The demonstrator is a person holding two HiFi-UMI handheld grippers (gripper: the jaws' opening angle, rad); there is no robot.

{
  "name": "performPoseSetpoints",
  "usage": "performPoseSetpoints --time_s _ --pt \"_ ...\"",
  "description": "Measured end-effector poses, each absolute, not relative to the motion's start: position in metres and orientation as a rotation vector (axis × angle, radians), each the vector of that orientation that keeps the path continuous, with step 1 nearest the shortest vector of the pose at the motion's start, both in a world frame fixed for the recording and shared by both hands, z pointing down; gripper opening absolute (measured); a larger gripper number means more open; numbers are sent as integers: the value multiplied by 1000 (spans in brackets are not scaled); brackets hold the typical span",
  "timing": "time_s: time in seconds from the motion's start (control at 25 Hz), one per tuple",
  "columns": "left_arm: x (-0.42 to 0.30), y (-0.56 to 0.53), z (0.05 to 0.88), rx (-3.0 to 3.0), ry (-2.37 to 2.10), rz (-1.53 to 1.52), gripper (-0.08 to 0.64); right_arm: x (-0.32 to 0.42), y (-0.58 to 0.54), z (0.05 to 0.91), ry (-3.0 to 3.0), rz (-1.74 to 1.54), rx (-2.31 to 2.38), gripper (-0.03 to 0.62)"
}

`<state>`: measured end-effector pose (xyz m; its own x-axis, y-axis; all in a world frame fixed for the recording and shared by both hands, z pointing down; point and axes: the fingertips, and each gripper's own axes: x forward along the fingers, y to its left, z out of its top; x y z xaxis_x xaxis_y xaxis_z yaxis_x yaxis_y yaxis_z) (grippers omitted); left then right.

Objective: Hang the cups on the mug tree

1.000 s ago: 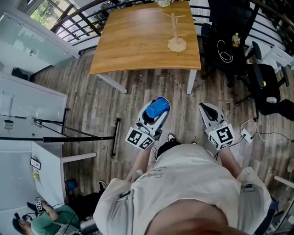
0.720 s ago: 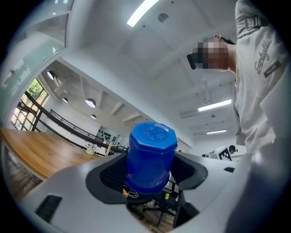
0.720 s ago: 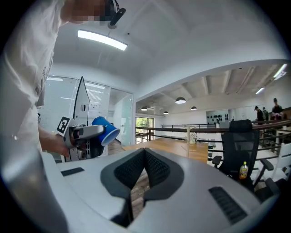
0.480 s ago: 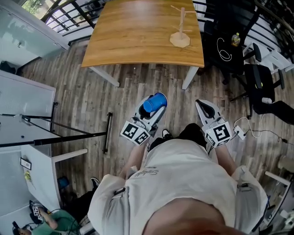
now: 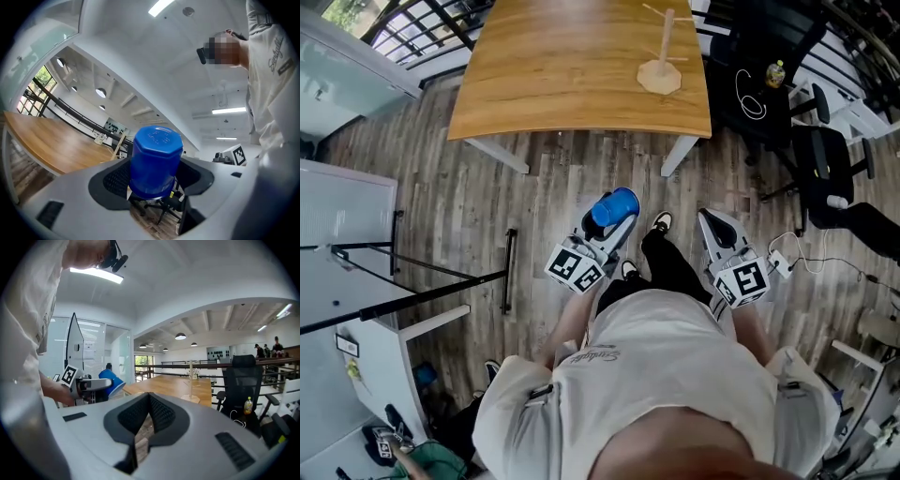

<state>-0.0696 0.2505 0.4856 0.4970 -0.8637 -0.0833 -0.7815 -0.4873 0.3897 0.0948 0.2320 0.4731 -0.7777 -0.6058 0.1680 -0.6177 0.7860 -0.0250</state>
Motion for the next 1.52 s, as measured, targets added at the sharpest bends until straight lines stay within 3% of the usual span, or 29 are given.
performPoseSetpoints --time_s 0.24,0.96,1.52 --pt "-88 205 481 2414 -1439 -351 293 82 181 493 -2852 232 950 -5" --pt "-86 22 423 2504 -1444 -317 293 64 -15 468 -3005 146 898 -5" --pt "-89 -28 455 2363 -1420 -345 293 89 -54 510 -2875 272 923 -5"
